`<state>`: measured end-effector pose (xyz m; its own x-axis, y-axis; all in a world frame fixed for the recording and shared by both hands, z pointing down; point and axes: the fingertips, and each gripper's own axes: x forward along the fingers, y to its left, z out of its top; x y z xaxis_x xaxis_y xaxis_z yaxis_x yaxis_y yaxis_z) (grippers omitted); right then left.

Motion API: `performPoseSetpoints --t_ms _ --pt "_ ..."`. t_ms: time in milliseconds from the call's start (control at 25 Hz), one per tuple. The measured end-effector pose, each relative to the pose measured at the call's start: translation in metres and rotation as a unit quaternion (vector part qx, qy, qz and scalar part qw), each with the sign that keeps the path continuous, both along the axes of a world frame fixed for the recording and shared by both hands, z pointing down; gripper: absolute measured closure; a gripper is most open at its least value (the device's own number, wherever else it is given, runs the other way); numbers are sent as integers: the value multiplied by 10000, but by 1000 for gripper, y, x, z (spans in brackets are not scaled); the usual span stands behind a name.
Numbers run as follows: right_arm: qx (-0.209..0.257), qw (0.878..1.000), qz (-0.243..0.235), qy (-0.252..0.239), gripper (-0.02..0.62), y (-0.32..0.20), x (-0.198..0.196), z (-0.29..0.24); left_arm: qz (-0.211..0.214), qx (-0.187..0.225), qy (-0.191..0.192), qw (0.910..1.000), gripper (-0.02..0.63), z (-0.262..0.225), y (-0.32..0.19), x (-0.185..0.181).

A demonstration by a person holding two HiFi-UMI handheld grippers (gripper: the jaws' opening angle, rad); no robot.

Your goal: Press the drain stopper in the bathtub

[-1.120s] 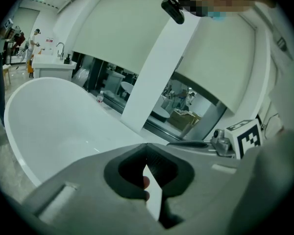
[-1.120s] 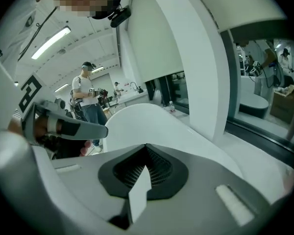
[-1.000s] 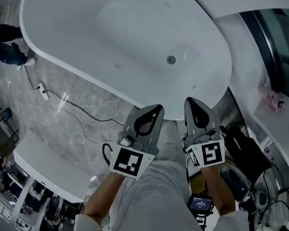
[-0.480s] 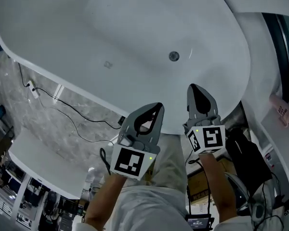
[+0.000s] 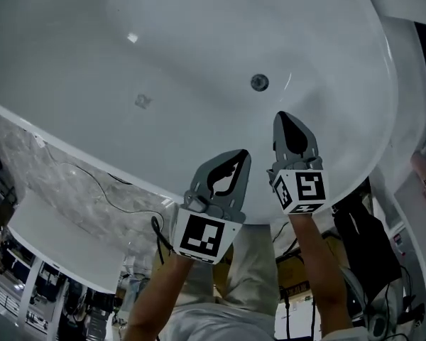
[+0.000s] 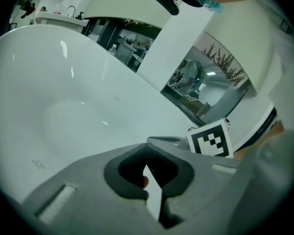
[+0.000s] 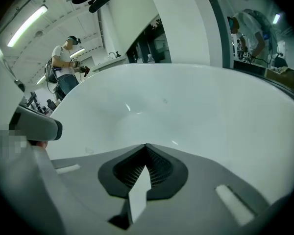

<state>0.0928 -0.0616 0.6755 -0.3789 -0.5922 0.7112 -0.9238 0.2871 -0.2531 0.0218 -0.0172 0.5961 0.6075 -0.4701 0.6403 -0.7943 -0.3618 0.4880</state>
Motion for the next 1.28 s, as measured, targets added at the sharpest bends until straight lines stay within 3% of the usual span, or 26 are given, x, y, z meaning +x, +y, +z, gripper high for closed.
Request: performPoseSetpoints --t_ms 400,760,1080,1280 --pt "-489 9986 193 46 594 -5 7 107 172 -270 -153 9994 606 89 -4 6" --pt "-882 9951 -243 387 594 -1 15 202 38 -422 -202 9989 606 139 -11 11" --pt "-1722 9812 -526 693 594 20 22 296 102 -551 -147 9983 606 165 -18 18" --pt "-1983 9759 -456 791 594 21 30 327 106 -594 -160 9981 606 175 -24 24"
